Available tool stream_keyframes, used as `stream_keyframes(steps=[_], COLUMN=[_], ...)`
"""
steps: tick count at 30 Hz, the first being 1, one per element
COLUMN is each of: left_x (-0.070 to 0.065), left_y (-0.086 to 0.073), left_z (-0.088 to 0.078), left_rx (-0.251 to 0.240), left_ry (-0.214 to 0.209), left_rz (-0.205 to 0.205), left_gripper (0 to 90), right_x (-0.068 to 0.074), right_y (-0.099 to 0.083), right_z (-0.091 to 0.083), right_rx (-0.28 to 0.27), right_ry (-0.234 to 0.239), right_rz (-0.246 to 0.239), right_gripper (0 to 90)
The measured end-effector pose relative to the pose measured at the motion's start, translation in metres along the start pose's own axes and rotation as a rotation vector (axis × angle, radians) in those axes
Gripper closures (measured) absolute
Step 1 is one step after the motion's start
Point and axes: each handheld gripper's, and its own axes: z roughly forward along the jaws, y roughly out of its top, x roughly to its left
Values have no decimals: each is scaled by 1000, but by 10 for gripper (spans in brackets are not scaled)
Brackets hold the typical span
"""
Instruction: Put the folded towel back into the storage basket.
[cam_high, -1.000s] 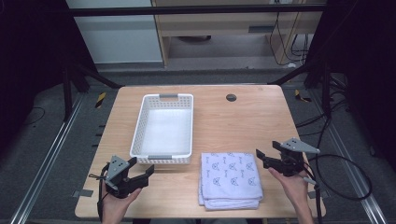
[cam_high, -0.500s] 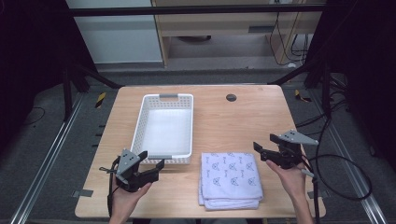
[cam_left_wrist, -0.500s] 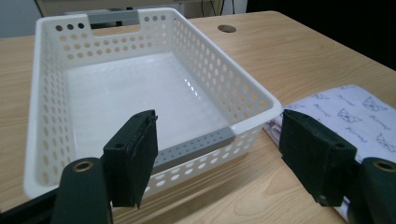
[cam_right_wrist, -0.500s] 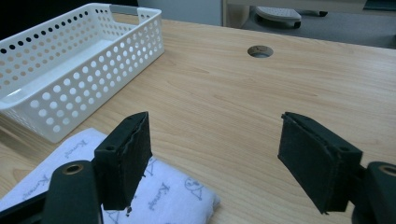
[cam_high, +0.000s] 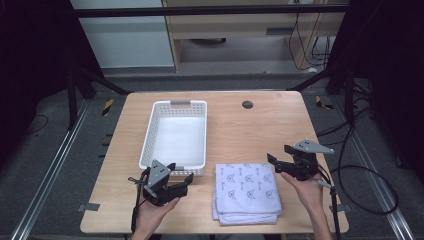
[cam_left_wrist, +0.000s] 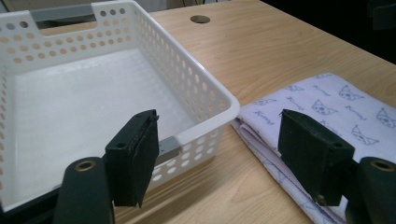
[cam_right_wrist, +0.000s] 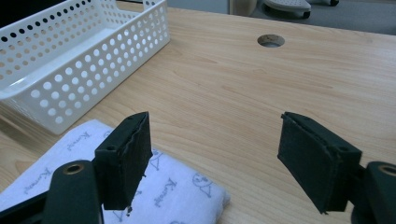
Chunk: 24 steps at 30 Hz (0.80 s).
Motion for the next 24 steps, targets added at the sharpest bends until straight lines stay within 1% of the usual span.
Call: stream_keyframes(steps=[5,14,17,19,20,22,24], left_x=[-8,-24,-29,-31,-33,-34,-36], left_y=[-1,-5,-8,-11,-13,-14,-15], left_z=[8,22,27,29,31,32,33], left_rx=[16,50,74,81,93,97,99], left_ry=[-17,-47,-55,-59,-62,-64,-73], left_rz=[9,31,40,39,43,43,32], left_gripper=[284,290,293,296,302,304,307], right_x=[-2,-1,0,0,0,0,1], right_y=[-4,-12,-14,-16,-17,-19,-21], right_z=[1,6,8,8,9,11,13], right_rx=[13,47,59,64,65,74,84], right_ry=[2,5,8,12,13,14,15], right_rz=[7,-16,-21,-18,-20,-20,-19], right_gripper=[268,288,293,297,299,304,307])
